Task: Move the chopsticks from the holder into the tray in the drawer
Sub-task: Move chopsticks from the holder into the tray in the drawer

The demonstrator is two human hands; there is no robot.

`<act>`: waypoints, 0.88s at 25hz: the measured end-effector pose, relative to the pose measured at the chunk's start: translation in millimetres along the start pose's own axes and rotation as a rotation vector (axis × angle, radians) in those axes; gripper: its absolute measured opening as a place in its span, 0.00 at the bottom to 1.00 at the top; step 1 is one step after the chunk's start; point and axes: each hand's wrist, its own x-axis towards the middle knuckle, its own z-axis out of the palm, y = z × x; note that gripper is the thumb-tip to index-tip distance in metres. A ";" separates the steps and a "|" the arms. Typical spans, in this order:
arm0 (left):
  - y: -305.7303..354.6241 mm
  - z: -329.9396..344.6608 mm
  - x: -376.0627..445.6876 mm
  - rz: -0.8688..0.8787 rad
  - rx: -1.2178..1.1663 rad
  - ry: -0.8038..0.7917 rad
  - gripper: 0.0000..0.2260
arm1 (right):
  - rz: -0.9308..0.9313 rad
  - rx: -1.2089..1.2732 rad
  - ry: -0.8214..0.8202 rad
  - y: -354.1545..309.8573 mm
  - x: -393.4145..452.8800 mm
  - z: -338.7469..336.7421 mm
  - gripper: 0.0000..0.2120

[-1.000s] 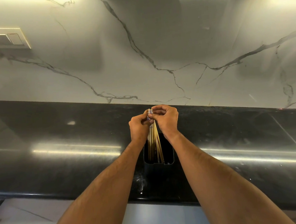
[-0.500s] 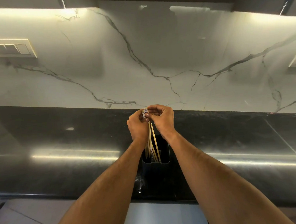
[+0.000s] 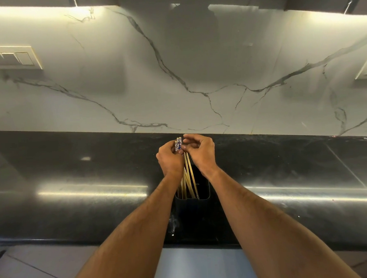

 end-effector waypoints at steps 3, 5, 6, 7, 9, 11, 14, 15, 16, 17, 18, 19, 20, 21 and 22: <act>4.5 -1.0 8.2 0.005 -0.009 0.026 0.13 | 0.097 0.032 -0.101 3.7 -1.3 -1.1 0.24; 10.9 -0.1 14.2 0.007 -0.047 0.041 0.13 | 0.078 0.035 -0.200 5.5 -5.0 2.0 0.22; 15.2 0.2 17.0 0.009 -0.066 0.048 0.13 | 0.046 0.013 -0.221 5.0 -7.0 5.2 0.19; 20.1 0.3 19.8 0.016 -0.084 0.051 0.13 | 0.015 -0.012 -0.217 2.9 -8.1 9.1 0.15; 30.2 -1.1 24.6 0.045 -0.131 0.044 0.13 | -0.035 -0.054 -0.168 -3.0 -6.5 16.3 0.09; 40.4 -5.7 28.5 0.061 -0.209 0.029 0.14 | -0.077 -0.101 -0.143 -8.9 -2.6 20.3 0.05; 52.8 -16.3 34.8 0.052 -0.340 0.049 0.14 | -0.111 -0.160 -0.127 -21.3 5.0 24.5 0.09; 56.8 -20.1 36.5 0.041 -0.395 0.062 0.14 | -0.125 -0.160 -0.113 -27.8 6.9 26.5 0.10; 60.7 -23.8 37.8 0.030 -0.444 0.073 0.14 | -0.143 -0.152 -0.097 -34.2 8.2 29.2 0.10; 64.5 -27.1 38.8 0.024 -0.476 0.077 0.14 | -0.157 -0.137 -0.086 -40.1 9.0 31.8 0.11; 68.3 -30.0 39.3 0.031 -0.485 0.071 0.14 | -0.163 -0.118 -0.079 -44.4 9.4 33.9 0.10; 71.6 -32.5 39.1 0.049 -0.464 0.060 0.14 | -0.158 -0.099 -0.075 -47.7 8.8 35.4 0.10; 74.0 -35.9 37.9 0.072 -0.420 0.047 0.14 | -0.149 -0.071 -0.074 -50.3 7.3 36.2 0.09; 75.1 -39.2 35.5 0.083 -0.364 0.026 0.14 | -0.132 -0.020 -0.080 -53.0 5.2 36.2 0.08; 75.0 -42.9 31.7 0.069 -0.317 -0.010 0.15 | -0.105 0.056 -0.087 -56.5 3.4 35.9 0.07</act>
